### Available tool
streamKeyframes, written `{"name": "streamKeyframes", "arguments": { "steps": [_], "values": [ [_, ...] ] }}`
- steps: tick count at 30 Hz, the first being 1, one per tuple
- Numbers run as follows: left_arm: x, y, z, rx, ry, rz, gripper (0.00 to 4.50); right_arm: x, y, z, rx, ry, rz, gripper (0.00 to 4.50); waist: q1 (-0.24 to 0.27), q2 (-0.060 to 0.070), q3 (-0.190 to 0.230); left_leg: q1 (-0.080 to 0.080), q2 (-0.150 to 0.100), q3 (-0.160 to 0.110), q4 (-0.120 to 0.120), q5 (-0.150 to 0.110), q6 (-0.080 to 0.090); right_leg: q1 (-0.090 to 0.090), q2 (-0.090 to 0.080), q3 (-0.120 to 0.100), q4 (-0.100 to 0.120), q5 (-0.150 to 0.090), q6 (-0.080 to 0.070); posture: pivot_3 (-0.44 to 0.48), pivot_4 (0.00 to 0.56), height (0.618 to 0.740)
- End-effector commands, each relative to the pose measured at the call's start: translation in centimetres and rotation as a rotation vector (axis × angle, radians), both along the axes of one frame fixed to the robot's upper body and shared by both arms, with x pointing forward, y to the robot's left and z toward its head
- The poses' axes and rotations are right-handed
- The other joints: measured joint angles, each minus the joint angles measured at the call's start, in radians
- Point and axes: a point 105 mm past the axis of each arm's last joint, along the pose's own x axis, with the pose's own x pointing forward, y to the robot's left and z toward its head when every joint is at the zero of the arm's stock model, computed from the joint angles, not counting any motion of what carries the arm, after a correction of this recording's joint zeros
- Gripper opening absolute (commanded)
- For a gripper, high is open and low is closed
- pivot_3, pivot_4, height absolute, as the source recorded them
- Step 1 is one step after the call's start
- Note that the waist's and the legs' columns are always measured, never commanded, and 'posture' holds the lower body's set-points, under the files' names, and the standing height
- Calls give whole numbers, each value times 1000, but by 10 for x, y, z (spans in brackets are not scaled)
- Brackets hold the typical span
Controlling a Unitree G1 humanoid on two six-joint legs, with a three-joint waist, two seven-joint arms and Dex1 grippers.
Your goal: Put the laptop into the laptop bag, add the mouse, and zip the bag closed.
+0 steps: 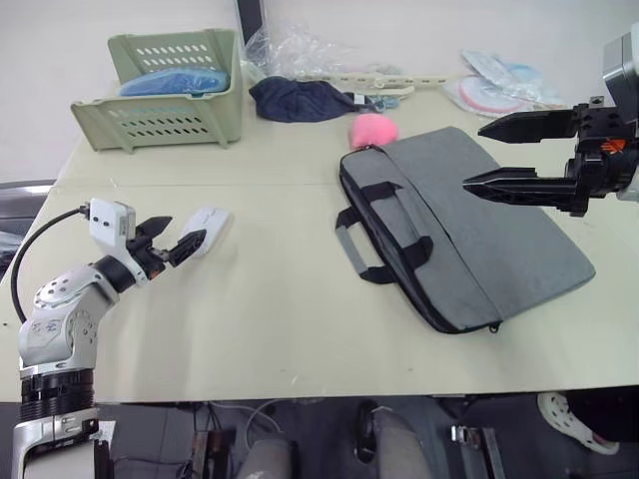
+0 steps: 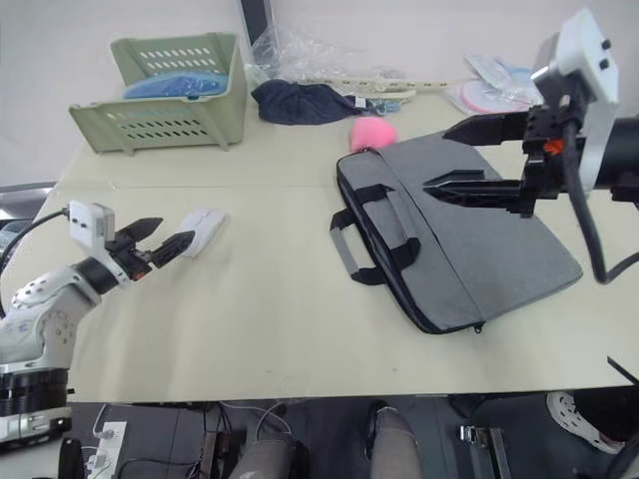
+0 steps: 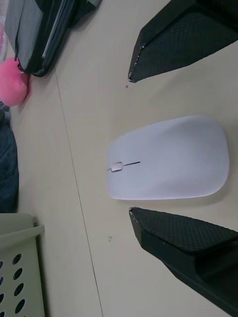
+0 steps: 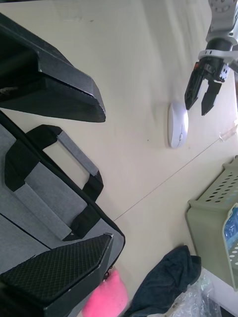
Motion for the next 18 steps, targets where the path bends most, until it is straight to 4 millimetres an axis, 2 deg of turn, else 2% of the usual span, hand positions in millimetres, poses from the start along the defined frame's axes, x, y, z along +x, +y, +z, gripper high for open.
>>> {"name": "streamKeyframes", "arguments": {
  "steps": [1,7,18],
  "values": [
    [12,-3,3,32,-35,11,4333,-6,3,7,9,-38,12,3960,-1,0,0,0,0,0,0,0,0,0,0,0,0,0,0,0,150,740],
    [24,-6,-6,33,-30,23,4333,-5,3,6,13,-35,4,3960,-1,-1,0,0,0,0,0,0,0,0,0,-1,0,0,0,0,150,740],
    [35,-12,-24,38,-8,36,4333,-4,2,3,7,-27,-9,3960,-2,-1,-1,0,0,0,1,0,1,0,0,-1,0,0,0,0,150,740]
  ]
}}
